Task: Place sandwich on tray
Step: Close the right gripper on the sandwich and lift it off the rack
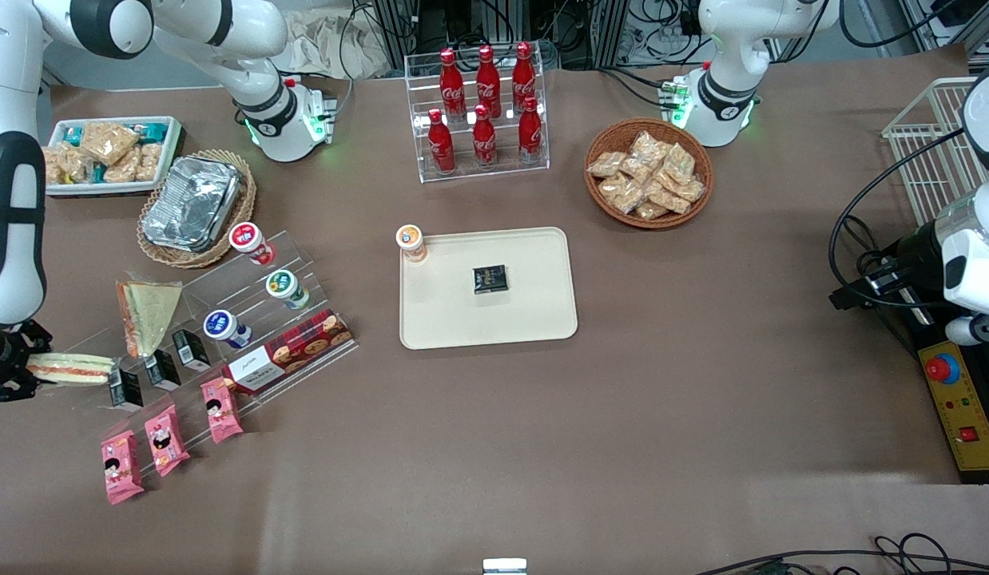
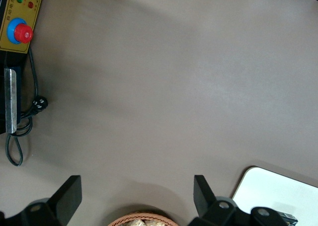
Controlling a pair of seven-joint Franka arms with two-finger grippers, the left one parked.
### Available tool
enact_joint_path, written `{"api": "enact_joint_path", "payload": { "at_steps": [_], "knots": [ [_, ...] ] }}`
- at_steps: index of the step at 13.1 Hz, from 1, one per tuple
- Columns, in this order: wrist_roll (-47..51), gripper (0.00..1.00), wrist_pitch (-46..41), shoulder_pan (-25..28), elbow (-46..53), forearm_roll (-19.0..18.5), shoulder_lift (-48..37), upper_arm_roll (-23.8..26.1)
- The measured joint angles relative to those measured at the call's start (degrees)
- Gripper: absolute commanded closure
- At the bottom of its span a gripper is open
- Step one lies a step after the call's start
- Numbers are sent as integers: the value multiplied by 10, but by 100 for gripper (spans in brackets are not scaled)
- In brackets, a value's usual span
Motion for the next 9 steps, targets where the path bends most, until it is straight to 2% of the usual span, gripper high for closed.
{"api": "enact_joint_path", "payload": {
  "at_steps": [4, 9],
  "knots": [
    [-90, 100, -34, 5, 66, 0, -9, 3],
    [-326, 100, -105, 6, 106, 0, -21, 11]
  ]
}}
